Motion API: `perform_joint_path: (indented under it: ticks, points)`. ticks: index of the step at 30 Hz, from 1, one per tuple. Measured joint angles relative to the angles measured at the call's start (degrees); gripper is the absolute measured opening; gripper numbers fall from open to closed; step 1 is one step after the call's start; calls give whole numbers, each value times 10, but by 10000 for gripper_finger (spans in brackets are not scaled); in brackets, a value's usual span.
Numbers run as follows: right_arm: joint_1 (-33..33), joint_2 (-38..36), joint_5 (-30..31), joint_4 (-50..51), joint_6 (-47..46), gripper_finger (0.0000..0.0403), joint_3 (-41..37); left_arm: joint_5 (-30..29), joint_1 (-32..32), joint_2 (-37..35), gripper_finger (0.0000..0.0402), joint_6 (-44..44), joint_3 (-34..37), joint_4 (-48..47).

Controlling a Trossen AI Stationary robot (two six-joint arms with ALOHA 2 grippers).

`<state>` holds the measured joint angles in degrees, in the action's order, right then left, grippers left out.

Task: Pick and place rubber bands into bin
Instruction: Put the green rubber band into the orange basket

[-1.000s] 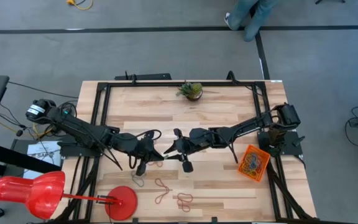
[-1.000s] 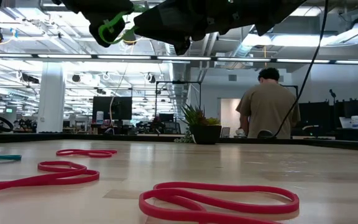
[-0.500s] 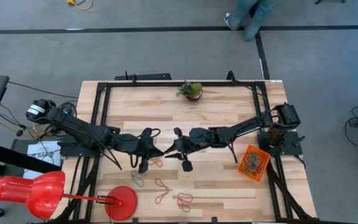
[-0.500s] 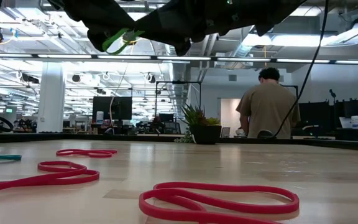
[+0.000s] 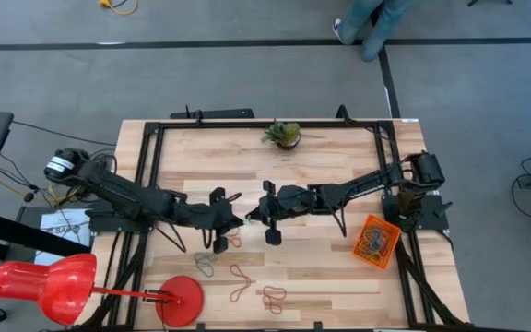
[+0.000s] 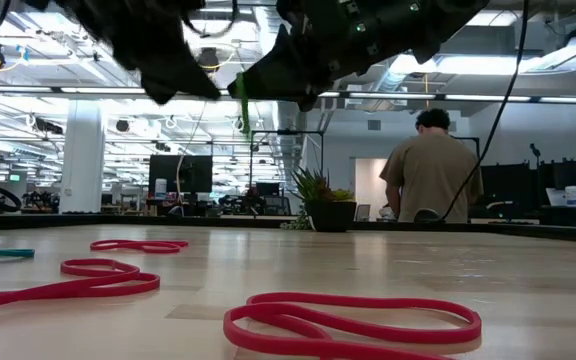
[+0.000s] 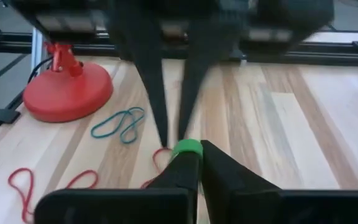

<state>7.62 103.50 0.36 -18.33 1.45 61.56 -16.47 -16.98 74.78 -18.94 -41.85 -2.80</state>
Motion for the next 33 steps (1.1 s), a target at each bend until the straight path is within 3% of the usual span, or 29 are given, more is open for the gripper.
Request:
perform_joint_path:
  ticks: [8, 13, 18, 21, 24, 30, 33]
  points:
    - [0, 0, 24, 51, -27, 3, 0, 0, 5, 74, 86, 7, 0, 5]
    - [-10, -9, 112, 226, -122, 2, 0, -21, 5, 76, 95, -30, 0, -8]
    - [-2, -60, 150, 554, -377, 3, 19, -32, 5, 69, 87, -31, 0, -38]
    - [40, -91, 202, 707, -550, 3, 20, -45, 5, 64, 83, -13, 0, -55]
    - [99, -116, 241, 818, -688, 3, 20, -67, 6, 64, 80, 17, 0, -56]
    - [226, -134, 235, 998, -995, 3, 20, -119, 9, 64, 80, 65, 0, -53]
    - [283, -121, 199, 1063, -1144, 3, 19, -140, 11, 64, 80, 85, 0, -53]
